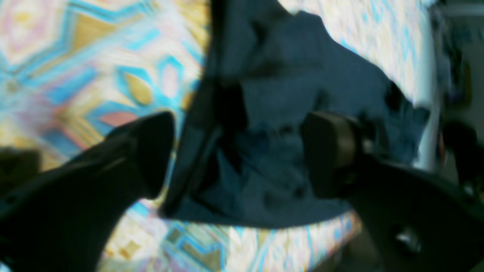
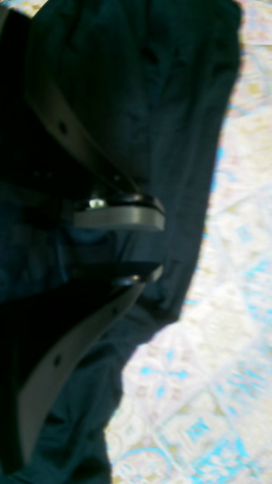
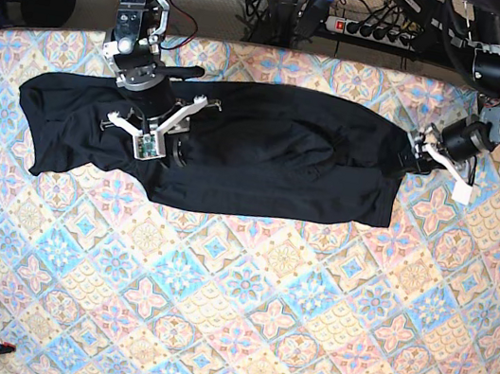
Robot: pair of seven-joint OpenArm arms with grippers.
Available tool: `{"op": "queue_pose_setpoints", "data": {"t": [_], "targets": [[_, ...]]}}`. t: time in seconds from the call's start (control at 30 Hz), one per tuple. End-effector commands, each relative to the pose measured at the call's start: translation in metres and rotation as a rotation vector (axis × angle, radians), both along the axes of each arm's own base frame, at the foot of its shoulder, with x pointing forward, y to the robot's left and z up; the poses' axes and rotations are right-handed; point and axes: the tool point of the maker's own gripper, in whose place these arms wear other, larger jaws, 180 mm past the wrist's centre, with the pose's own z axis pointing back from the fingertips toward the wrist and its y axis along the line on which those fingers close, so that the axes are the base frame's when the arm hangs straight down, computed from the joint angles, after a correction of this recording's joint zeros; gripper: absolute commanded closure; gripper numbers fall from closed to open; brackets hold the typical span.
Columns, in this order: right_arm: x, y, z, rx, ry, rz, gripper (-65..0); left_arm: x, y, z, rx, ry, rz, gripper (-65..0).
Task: Layout the t-shirt on the table in an organized manner, then fold the t-shirt properly
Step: 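Release the shirt end with the left gripper and regrasp it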
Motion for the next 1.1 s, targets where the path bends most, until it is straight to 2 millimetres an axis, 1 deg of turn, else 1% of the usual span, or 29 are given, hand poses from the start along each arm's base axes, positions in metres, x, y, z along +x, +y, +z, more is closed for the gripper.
{"op": "queue_pose_setpoints", "data": {"t": [0.0, 0.1, 0.2, 0.27, 0.33, 0.43, 0.53, 0.57, 0.63, 0.7, 0.8, 1.0, 1.07], "targets": [[0.009, 0.001, 0.017, 0.017, -0.066, 0.002, -14.1, 0.003, 0.007, 0.005, 0.018, -0.012, -0.001, -59.5], [0.009, 0.001, 0.017, 0.019, -0.066, 0.002, -14.1, 0.005, 0.015, 0.007, 0.038, -0.016, -0.001, -62.7], [0.009, 0.001, 0.017, 0.02, -0.064, 0.001, -14.1, 0.008, 0.017, 0.009, 0.043, -0.028, 0.009, -62.1], [0.009, 0.001, 0.017, 0.02, -0.064, 0.001, -14.1, 0.01, 0.025, 0.01, 0.075, -0.034, 0.009, -60.6], [0.009, 0.002, 0.017, 0.021, -0.066, 0.003, -14.2, 0.009, 0.022, 0.005, 0.102, -0.029, -0.009, -58.1], [0.009, 0.002, 0.017, 0.021, -0.066, 0.003, -14.2, 0.01, 0.02, -0.001, 0.142, -0.03, -0.022, -52.5], [0.009, 0.002, 0.017, 0.021, -0.066, 0.003, -14.3, 0.009, 0.008, -0.01, 0.153, -0.027, -0.044, -45.9], [0.009, 0.002, 0.017, 0.021, -0.066, 0.003, -14.3, 0.008, 0.005, -0.015, 0.14, -0.021, -0.036, -44.2], [0.009, 0.002, 0.017, 0.021, -0.066, 0.003, -14.3, 0.006, 0.005, -0.027, 0.121, 0.009, -0.013, -41.6], [0.009, 0.001, 0.017, 0.02, -0.066, 0.001, -14.3, 0.006, 0.004, -0.041, 0.09, 0.05, 0.012, -41.3], [0.009, 0.001, 0.017, 0.022, -0.064, 0.001, -14.3, 0.004, 0.004, -0.053, 0.068, 0.086, 0.034, -42.1], [0.009, 0.002, 0.017, 0.023, -0.064, 0.001, -14.3, 0.006, 0.002, -0.053, 0.061, 0.086, 0.038, -42.0], [0.009, 0.002, 0.017, 0.023, -0.064, 0.001, -14.3, 0.005, -0.002, -0.054, 0.055, 0.088, 0.035, -42.0]]}}
